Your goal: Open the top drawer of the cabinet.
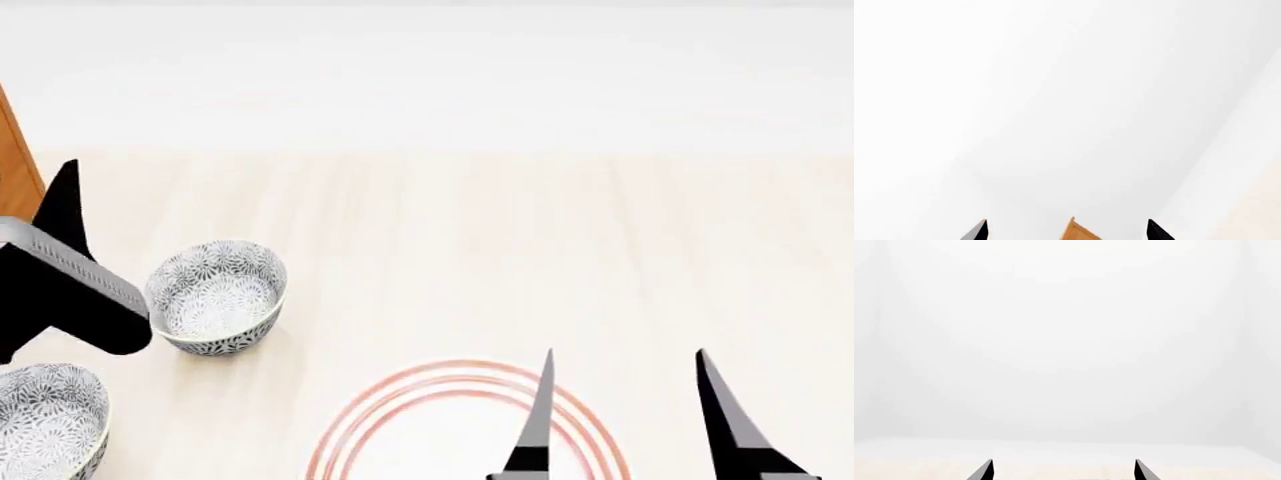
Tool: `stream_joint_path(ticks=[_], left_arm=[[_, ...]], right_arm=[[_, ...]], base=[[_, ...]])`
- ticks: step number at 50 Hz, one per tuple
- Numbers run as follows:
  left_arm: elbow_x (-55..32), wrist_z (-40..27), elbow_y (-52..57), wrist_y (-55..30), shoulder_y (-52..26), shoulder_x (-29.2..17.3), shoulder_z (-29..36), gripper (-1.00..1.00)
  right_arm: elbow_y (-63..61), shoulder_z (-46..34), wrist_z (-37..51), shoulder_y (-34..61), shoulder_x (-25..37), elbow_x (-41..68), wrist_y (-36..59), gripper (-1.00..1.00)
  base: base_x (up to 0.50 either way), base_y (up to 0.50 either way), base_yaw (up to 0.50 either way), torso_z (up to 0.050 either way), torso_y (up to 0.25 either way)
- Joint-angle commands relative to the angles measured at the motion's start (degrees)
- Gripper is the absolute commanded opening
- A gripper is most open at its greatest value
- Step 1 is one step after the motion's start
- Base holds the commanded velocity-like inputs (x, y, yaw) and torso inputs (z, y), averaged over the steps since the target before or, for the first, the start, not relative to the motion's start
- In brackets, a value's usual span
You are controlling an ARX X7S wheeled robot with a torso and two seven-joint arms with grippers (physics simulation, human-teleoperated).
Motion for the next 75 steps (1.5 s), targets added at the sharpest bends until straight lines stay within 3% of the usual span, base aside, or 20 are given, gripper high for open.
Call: stream_joint_path(ticks=[1, 14, 20, 24, 50, 61, 75], left_arm=[[14.20, 4.81, -16.67, -3.71, -13.58, -1.54, 14.74, 1.00], [18.87, 8.01, -21.36, -6.06, -16.66, -2.18, 18.50, 1.00], [16.97, 10.30, -21.42, -6.07, -15.93, -2.21, 18.35, 1.00], [11.34, 9.95, -21.12, -4.28, -15.73, -0.27, 14.13, 1.00], [7.58, 12.49, -24.26, -4.67, -14.23, 2.06, 13.87, 1.00], [10.35, 16.89, -38.88, -6.25, -20.74, 5.40, 20.01, 1.00], [10.56, 17.87, -51.48, -4.82, -26.13, 8.87, 22.29, 1.00]], right_arm=[[0.90, -0.94, 0.07, -0.32, 0.68, -0.61, -0.93, 1.00], [0.30, -1.57, 0.48, -0.49, 1.75, -0.28, -0.22, 1.00], [0.32, -1.96, 0.71, -0.52, 1.95, -0.45, -0.34, 1.00], [0.85, -2.47, 0.75, -0.43, 2.13, -0.75, -0.45, 1.00], [1.97, -3.80, 1.30, -0.93, 3.08, -0.57, -1.52, 1.00], [2.36, -4.44, 1.29, -0.59, 3.43, -0.56, -1.50, 1.00], [2.46, -4.53, 1.58, -0.66, 3.94, -0.31, -1.66, 1.00]], base=[[0.00, 0.00, 0.00, 0.000, 0.000], [0.00, 0.00, 0.00, 0.000, 0.000], [0.00, 0.00, 0.00, 0.000, 0.000], [0.00, 0.00, 0.00, 0.000, 0.000], [0.00, 0.00, 0.00, 0.000, 0.000], [0.00, 0.00, 0.00, 0.000, 0.000], [0.00, 0.00, 0.00, 0.000, 0.000]])
